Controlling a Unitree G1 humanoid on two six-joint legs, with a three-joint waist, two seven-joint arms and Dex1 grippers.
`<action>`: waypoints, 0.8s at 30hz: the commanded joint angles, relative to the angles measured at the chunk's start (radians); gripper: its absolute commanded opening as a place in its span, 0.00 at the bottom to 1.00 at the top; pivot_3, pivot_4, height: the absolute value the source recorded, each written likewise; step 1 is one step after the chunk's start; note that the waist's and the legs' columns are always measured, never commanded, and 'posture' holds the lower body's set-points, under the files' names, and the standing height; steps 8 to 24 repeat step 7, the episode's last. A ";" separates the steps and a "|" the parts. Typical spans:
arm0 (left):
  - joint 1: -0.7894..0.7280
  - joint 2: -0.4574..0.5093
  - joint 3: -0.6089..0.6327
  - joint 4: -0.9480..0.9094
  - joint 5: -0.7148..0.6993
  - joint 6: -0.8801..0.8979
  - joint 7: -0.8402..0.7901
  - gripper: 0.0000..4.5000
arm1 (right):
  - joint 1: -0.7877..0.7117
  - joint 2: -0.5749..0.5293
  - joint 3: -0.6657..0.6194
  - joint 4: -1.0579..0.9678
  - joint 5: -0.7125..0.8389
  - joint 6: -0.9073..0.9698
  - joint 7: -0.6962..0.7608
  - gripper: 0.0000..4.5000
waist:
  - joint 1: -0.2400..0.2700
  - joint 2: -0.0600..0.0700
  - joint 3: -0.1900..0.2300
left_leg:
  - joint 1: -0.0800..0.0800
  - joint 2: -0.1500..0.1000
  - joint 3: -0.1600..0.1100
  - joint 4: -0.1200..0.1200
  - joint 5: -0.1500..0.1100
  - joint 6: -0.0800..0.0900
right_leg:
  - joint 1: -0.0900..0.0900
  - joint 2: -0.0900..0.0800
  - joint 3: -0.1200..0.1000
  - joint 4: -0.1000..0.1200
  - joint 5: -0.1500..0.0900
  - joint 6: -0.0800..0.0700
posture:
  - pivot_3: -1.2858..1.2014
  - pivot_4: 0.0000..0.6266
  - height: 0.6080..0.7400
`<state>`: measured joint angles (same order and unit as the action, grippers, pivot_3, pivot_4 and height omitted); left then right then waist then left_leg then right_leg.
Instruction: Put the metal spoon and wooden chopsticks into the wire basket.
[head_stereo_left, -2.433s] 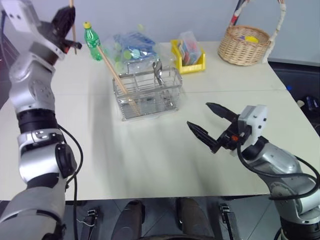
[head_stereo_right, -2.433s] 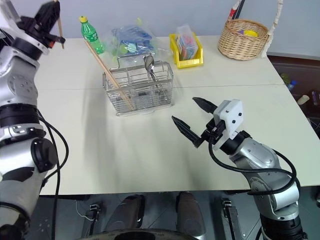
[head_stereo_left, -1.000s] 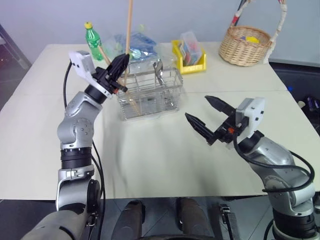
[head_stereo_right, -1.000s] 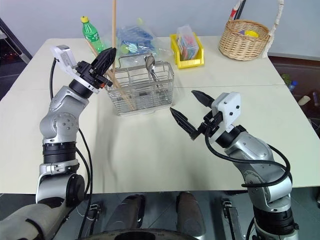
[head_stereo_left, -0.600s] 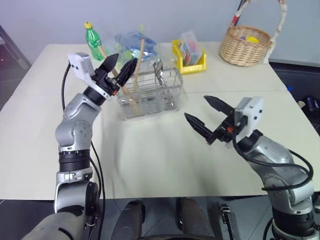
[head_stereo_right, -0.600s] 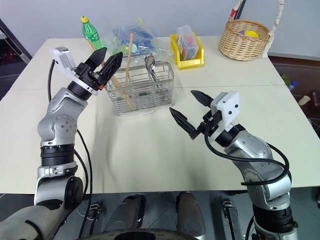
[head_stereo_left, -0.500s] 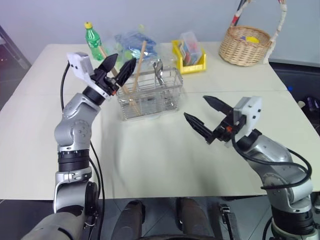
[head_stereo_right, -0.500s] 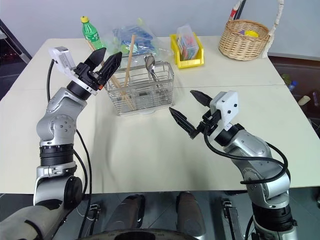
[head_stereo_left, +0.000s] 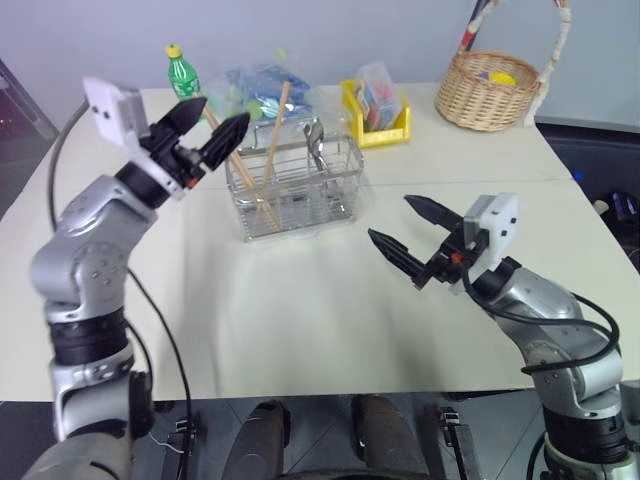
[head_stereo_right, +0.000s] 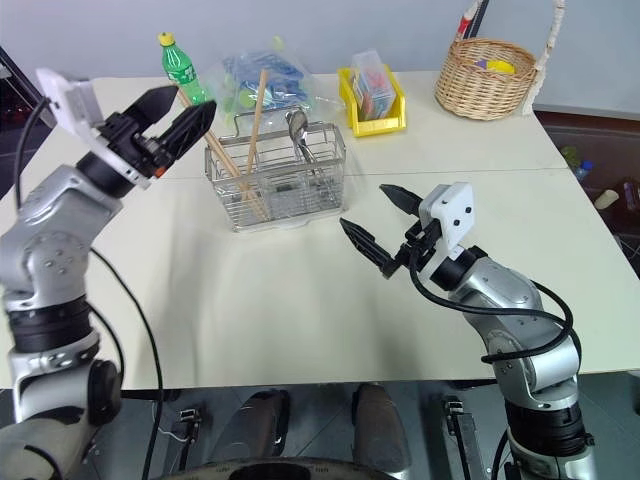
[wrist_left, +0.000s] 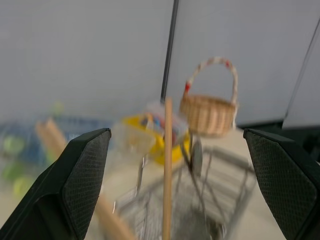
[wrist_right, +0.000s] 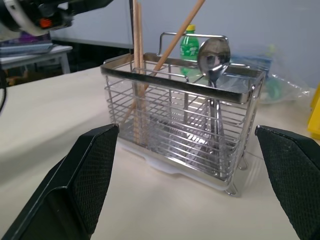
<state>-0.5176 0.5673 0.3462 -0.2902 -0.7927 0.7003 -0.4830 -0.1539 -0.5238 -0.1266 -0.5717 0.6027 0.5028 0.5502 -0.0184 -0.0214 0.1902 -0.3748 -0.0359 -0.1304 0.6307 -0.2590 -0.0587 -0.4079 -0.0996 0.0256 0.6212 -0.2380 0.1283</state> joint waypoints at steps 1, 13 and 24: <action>0.062 0.053 0.060 -0.125 -0.092 0.078 0.011 0.99 | -0.003 -0.014 -0.028 -0.015 0.029 -0.004 0.022 1.00 | 0.001 0.000 0.000 | 0.000 0.000 0.000 0.000 0.000 0.000 | 0.000 0.000 0.000 0.000 0.000 0.000 | 0.52 0.24 1.00; 0.233 0.075 0.112 -0.229 -0.161 0.117 0.033 0.99 | -0.001 -0.024 -0.026 -0.019 0.047 0.012 0.045 1.00 | 0.004 0.000 0.000 | 0.000 0.000 0.000 0.000 0.000 0.000 | 0.000 0.000 0.000 -0.001 0.000 0.000 | 0.52 0.24 1.00; 0.233 0.075 0.112 -0.229 -0.161 0.117 0.033 0.99 | -0.001 -0.024 -0.026 -0.019 0.047 0.012 0.045 1.00 | 0.004 0.000 0.000 | 0.000 0.000 0.000 0.000 0.000 0.000 | 0.000 0.000 0.000 -0.001 0.000 0.000 | 0.52 0.24 1.00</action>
